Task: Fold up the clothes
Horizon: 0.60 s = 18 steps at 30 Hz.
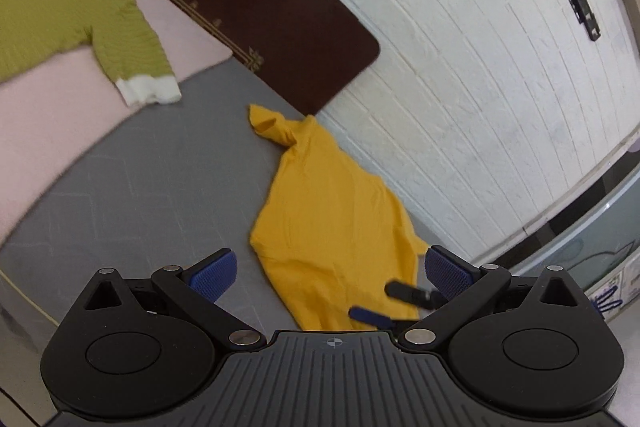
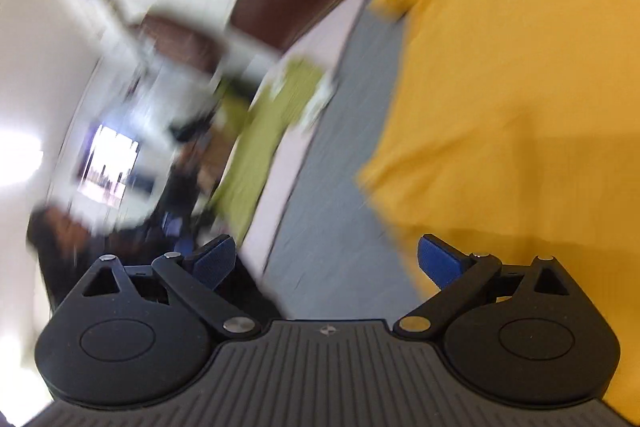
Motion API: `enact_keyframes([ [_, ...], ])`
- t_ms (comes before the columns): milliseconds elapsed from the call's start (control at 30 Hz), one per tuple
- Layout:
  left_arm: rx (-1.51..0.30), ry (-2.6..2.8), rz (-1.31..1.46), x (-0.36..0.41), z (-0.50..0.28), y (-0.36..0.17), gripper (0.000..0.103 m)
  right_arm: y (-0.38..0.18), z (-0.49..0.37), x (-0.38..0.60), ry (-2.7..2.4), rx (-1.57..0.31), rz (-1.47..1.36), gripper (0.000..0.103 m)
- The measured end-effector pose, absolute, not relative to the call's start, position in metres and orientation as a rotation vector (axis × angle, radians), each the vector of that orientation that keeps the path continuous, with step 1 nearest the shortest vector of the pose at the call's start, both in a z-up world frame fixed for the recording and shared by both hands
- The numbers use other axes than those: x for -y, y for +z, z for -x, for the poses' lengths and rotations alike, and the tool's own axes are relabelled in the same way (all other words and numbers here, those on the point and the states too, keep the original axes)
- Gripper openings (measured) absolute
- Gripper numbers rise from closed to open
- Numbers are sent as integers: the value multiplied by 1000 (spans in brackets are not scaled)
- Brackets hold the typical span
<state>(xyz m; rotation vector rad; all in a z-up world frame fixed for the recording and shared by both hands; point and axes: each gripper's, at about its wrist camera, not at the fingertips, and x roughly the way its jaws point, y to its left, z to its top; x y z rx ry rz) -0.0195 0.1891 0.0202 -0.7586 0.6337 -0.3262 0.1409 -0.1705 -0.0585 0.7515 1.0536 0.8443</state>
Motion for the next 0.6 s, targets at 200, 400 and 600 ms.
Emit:
enact_keyframes([
  [200,-757,-444,815,-132,1,-19,103,-87,-163,189,693,-1125,-773,102],
  [400,-690,-400,825,-139,15,-7,103,-78,-156,147,708,-1154,-635,103],
  [600,-513,-304,846,-178,41,36,103,-79,-128,109,1099,-1257,-816,103],
])
